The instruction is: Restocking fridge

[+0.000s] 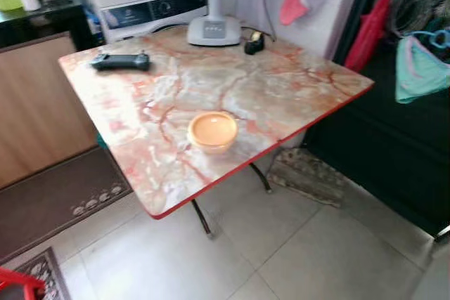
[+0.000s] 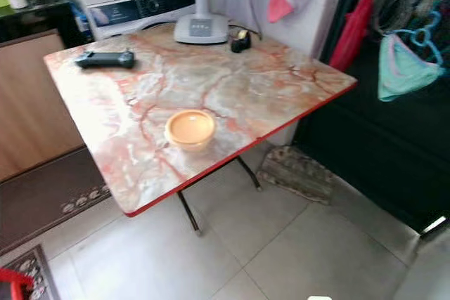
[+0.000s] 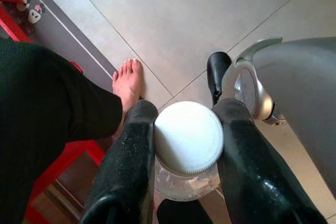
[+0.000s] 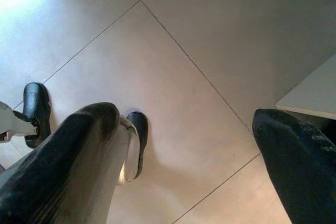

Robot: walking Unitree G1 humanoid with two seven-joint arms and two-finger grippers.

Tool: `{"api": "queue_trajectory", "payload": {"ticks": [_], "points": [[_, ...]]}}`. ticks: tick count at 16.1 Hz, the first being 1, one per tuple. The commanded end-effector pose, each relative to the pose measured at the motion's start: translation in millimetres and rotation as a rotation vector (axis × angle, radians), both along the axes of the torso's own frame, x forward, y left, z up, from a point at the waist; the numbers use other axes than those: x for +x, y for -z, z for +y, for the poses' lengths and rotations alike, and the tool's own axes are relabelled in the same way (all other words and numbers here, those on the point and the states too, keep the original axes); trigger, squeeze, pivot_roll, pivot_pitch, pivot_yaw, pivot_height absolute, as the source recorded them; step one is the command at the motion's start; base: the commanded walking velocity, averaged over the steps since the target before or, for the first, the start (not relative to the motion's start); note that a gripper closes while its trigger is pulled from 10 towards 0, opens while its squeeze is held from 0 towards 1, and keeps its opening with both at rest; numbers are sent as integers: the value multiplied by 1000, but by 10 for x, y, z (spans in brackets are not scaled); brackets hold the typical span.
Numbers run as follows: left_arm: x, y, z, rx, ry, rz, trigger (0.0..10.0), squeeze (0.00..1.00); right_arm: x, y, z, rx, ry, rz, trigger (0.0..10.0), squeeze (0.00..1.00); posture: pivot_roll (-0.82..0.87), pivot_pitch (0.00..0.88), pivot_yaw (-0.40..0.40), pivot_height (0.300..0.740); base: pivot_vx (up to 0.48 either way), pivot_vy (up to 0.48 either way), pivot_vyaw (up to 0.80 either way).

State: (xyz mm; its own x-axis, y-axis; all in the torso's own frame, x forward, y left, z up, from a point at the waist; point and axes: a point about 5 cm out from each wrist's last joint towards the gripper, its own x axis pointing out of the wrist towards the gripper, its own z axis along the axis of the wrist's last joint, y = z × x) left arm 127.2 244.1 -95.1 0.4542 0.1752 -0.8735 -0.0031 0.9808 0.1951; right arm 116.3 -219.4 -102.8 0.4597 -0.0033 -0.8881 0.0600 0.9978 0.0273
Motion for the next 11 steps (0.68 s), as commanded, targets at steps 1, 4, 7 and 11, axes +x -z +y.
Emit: {"api": "queue_trajectory", "payload": {"ticks": [1,4,7,11], "points": [[-51,13,17,11,21,24,10000,0,-23,11,12,5,0,13,10000,0,67,0,-20,740,0,0,-800],[-90,22,26,23,16,32,10000,0,-29,11,1,2,0,17,10000,0,70,0,-23,740,0,-236,-800],[-101,28,17,17,22,38,10000,0,-32,11,-3,1,-7,20,10000,0,71,0,-23,740,0,0,-800],[-113,28,30,34,39,47,10000,0,-39,13,6,3,-17,20,10000,0,73,0,-19,740,0,-73,-800]]}}
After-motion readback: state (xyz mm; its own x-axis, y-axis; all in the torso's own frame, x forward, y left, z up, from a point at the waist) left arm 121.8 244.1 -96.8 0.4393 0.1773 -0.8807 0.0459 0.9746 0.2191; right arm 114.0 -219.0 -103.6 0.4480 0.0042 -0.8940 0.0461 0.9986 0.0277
